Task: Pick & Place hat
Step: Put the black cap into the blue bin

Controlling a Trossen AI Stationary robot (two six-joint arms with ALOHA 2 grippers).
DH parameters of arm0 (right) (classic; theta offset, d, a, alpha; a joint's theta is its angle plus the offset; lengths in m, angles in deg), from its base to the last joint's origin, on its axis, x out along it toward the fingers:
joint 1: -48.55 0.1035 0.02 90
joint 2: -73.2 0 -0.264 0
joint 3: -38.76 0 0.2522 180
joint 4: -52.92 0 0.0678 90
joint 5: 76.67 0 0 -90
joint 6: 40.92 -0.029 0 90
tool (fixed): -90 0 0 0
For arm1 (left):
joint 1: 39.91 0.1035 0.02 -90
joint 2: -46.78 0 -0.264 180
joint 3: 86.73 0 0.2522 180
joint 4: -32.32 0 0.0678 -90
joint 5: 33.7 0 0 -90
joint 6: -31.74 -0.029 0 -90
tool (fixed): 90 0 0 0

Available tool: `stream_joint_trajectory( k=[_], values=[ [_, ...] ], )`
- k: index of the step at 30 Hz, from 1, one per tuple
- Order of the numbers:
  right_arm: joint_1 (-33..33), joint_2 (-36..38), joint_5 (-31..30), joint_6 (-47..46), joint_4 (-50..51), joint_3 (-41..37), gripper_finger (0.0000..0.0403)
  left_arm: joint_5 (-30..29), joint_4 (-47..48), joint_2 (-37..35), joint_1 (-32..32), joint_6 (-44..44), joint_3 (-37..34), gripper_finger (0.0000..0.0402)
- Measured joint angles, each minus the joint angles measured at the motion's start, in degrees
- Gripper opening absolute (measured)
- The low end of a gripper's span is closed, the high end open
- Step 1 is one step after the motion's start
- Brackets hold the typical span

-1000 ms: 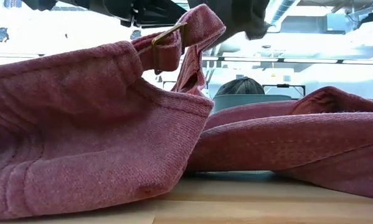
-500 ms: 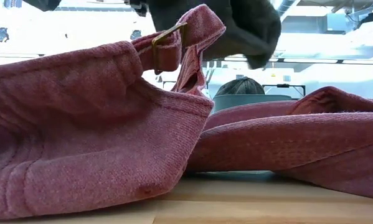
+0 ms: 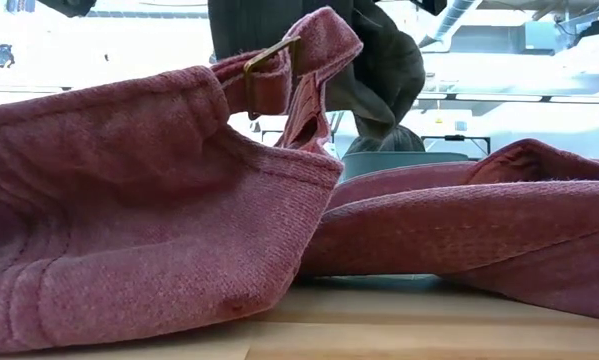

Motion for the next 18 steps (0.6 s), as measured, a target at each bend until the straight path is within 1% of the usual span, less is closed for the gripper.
stream_joint_trajectory(
  k=[2, 5, 8, 10, 11, 14, 18],
  values=[
    [0.0, 0.5, -0.3, 0.1, 0.0, 0.0, 0.0, 0.0, 0.8, 0.0, 0.0, 0.5, 0.0, 0.0148],
    [0.3, 1.5, -1.3, 0.3, 0.1, 0.0, 0.0, -0.3, 2.7, 0.0, 0.0, 0.9, 0.0, 0.0115],
    [0.5, 2.1, -1.6, 1.4, 0.0, 0.0, 0.0, -4.5, 4.8, 0.0, 0.0, 5.2, 0.0, 0.0065],
    [0.5, 2.3, -1.5, 2.2, -0.1, 0.0, 0.0, -6.2, 5.6, 0.0, 0.0, 6.4, 0.0, 0.0028],
    [0.5, 2.3, -1.3, 2.9, -0.1, 0.0, 0.0, -6.3, 5.6, 0.0, -0.1, 6.6, 0.0, 0.0021],
    [0.8, 2.3, -1.3, 5.6, 0.3, 0.0, 0.0007, -6.5, 7.0, -1.2, -0.9, 6.7, 0.0, 0.0023],
    [0.9, 2.4, -1.3, 6.7, 0.9, 0.0, 0.0032, -7.0, 12.3, -6.7, -2.8, 7.7, -0.1, 0.0022]
  ],
)
